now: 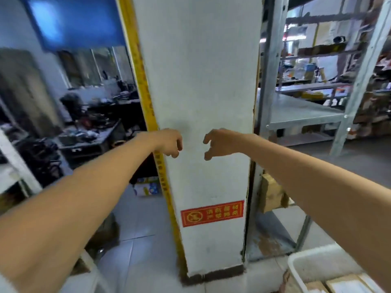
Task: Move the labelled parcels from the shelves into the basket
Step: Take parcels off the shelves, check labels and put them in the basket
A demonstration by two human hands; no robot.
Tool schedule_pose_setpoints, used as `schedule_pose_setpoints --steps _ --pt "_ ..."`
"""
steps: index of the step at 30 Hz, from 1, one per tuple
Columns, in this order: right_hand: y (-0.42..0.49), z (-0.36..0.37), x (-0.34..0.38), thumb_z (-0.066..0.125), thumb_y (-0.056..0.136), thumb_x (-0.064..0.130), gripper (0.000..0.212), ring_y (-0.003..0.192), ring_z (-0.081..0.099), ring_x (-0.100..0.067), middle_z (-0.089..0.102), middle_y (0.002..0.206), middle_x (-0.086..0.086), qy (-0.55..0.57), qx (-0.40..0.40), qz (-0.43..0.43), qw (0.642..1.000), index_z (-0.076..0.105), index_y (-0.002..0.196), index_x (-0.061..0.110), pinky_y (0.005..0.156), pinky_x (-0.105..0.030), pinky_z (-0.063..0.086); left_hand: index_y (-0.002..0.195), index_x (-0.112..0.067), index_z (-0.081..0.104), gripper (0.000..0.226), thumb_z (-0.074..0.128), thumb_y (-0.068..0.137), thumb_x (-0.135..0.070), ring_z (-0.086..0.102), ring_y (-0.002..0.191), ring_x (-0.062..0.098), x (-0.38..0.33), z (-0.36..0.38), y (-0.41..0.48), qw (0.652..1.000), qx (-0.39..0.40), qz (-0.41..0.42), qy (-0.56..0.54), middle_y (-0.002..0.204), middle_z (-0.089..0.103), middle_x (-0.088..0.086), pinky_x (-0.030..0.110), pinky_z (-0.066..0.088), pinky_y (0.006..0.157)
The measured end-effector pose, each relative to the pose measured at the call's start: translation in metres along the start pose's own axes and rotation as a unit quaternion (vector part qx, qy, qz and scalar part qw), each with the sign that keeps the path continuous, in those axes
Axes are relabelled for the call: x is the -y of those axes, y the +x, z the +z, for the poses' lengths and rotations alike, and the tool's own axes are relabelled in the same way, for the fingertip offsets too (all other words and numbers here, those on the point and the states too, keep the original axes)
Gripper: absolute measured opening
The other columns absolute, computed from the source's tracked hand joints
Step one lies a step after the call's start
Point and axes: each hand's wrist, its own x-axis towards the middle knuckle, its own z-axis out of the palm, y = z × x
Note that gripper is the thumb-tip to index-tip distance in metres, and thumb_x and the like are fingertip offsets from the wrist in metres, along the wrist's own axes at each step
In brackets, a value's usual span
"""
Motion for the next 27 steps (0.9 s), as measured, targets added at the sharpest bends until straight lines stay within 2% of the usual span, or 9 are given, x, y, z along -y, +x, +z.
schedule_pose_setpoints --steps 3,6,10,14,17,19,22,24,27 --pt "0.003 0.01 0.064 0.068 0.086 0.034 0.063 0.125 0.049 -0.026 0.05 0.14 -0.009 0.011 0.007 -0.083 0.996 0.046 0.141 0.012 0.099 -0.032 0.042 0.112 -0.014 0.064 0.03 0.068 0.083 -0.017 0.061 0.087 0.018 0.061 -0.009 -0.06 0.998 -0.003 -0.063 -0.015 0.103 0.064 0.003 0.027 0.047 0.073" --pt "0.005 0.011 0.128 0.068 0.086 0.032 0.056 0.115 0.054 -0.03 0.056 0.129 -0.016 0.011 -0.008 -0.16 0.987 0.054 0.131 0.004 0.095 -0.036 0.046 0.104 -0.018 0.062 0.021 0.065 0.084 -0.012 0.053 0.08 0.017 0.109 -0.013 -0.122 0.992 0.012 -0.125 -0.023 0.096 0.058 0.001 0.027 0.042 0.068" --pt "0.013 0.006 0.206 0.072 0.081 0.034 0.061 0.116 0.056 -0.031 0.057 0.131 -0.015 0.027 -0.011 -0.254 0.967 0.054 0.13 0.005 0.098 -0.044 0.048 0.115 -0.011 0.062 0.026 0.064 0.089 -0.014 0.052 0.082 0.018 0.152 -0.015 -0.198 0.979 -0.009 -0.201 -0.031 0.091 0.054 -0.001 0.029 0.041 0.069" --pt "0.022 0.0 0.279 0.071 0.084 0.034 0.064 0.118 0.054 -0.035 0.053 0.133 -0.018 0.022 -0.001 -0.354 0.935 0.049 0.135 0.003 0.1 -0.05 0.046 0.118 -0.012 0.06 0.029 0.064 0.09 -0.017 0.051 0.089 0.018 0.183 -0.013 -0.267 0.953 -0.042 -0.296 -0.044 0.111 0.056 0.003 0.027 0.04 0.072" --pt "0.024 -0.003 0.33 0.07 0.084 0.037 0.063 0.117 0.054 -0.029 0.052 0.133 -0.011 0.022 0.005 -0.421 0.907 0.048 0.137 0.011 0.099 -0.045 0.047 0.119 -0.015 0.059 0.03 0.063 0.09 -0.019 0.052 0.104 0.02 0.194 -0.016 -0.317 0.924 -0.073 -0.374 -0.046 0.126 0.051 0.003 0.03 0.043 0.08" --pt "0.02 -0.005 0.359 0.069 0.085 0.036 0.061 0.116 0.054 -0.03 0.053 0.133 -0.013 0.02 0.011 -0.465 0.885 0.049 0.135 0.007 0.099 -0.047 0.047 0.123 -0.013 0.057 0.034 0.062 0.09 -0.017 0.053 0.108 0.022 0.192 -0.024 -0.344 0.902 -0.086 -0.422 -0.036 0.126 0.053 0.004 0.027 0.042 0.078" --pt "0.014 -0.013 0.39 0.069 0.085 0.037 0.065 0.124 0.051 -0.03 0.05 0.139 -0.013 0.036 0.014 -0.521 0.853 0.047 0.138 0.006 0.102 -0.042 0.045 0.119 -0.008 0.059 0.031 0.061 0.089 -0.014 0.056 0.098 0.021 0.182 -0.038 -0.375 0.866 -0.108 -0.487 -0.024 0.117 0.06 0.007 0.026 0.043 0.071" --pt "0.009 -0.02 0.402 0.071 0.084 0.035 0.063 0.121 0.053 -0.028 0.052 0.135 -0.01 0.051 0.014 -0.554 0.831 0.047 0.137 0.011 0.101 -0.041 0.046 0.116 -0.005 0.06 0.029 0.06 0.088 -0.013 0.057 0.09 0.021 0.174 -0.046 -0.388 0.85 -0.113 -0.515 -0.007 0.112 0.062 0.008 0.024 0.042 0.064" --pt "0.004 -0.03 0.415 0.073 0.082 0.034 0.059 0.116 0.056 -0.026 0.055 0.127 -0.004 0.064 0.015 -0.589 0.805 0.051 0.133 0.014 0.097 -0.041 0.048 0.118 -0.009 0.06 0.033 0.061 0.086 -0.012 0.061 0.095 0.022 0.166 -0.058 -0.398 0.827 -0.131 -0.547 -0.002 0.117 0.063 0.007 0.031 0.048 0.073"
